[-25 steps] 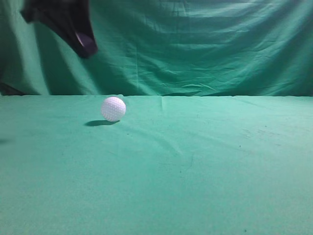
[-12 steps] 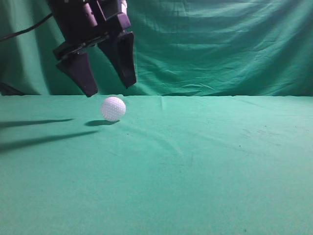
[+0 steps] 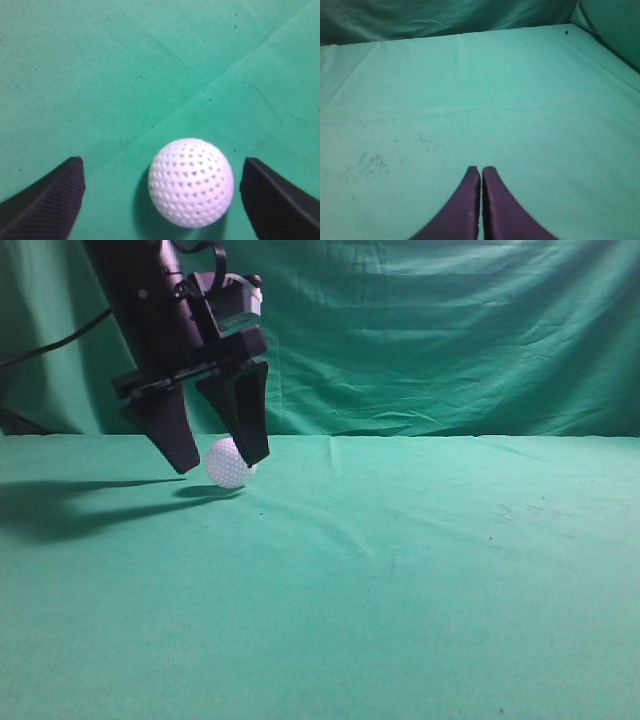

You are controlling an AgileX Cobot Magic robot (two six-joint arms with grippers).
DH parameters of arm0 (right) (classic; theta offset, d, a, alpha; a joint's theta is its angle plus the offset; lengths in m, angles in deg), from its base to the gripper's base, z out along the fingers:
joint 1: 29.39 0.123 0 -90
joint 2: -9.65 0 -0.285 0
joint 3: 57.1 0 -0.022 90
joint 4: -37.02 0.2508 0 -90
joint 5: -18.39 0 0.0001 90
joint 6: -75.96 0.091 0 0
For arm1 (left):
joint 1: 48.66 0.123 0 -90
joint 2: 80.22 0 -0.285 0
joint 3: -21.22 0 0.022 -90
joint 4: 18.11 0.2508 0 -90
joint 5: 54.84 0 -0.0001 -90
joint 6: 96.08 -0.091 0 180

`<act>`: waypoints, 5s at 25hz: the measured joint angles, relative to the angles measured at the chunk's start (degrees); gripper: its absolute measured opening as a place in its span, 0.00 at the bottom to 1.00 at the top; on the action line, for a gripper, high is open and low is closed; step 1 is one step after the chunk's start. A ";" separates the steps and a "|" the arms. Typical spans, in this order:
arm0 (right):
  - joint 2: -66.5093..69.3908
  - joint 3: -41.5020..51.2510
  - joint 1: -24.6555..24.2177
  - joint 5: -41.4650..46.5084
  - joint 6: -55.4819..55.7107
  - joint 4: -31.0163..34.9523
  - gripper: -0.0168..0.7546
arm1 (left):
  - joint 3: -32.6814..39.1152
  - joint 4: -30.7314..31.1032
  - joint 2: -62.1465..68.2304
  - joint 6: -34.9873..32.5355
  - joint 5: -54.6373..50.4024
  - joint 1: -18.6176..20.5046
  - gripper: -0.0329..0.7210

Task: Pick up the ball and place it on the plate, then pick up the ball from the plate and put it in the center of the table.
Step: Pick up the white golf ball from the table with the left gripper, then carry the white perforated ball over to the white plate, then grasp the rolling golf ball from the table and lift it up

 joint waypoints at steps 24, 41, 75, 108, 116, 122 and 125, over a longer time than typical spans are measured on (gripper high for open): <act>0.00 0.00 0.00 0.00 0.00 0.00 0.02 | -2.92 3.65 -3.57 8.31 -8.03 -0.95 0.46; 0.00 0.00 0.00 0.00 0.00 0.00 0.02 | -0.47 16.60 -24.65 22.30 -20.64 23.83 0.46; 0.00 0.00 0.00 0.00 0.00 0.00 0.02 | 23.09 28.59 -19.31 31.52 8.18 28.77 0.46; 0.00 0.00 0.00 0.00 0.00 0.00 0.02 | 8.42 -16.52 -46.34 -2.12 -15.73 24.64 0.04; 0.00 0.00 0.00 -0.10 0.00 0.00 0.02 | 22.11 -14.90 -60.35 -3.32 -5.61 16.06 0.04; 0.00 0.00 0.00 -12.90 0.21 7.95 0.02 | 36.97 -14.68 -71.94 -6.02 2.21 15.77 0.04; 0.00 0.00 0.00 -20.64 0.39 13.02 0.02 | 43.32 -14.68 -77.71 -6.38 5.89 15.77 0.04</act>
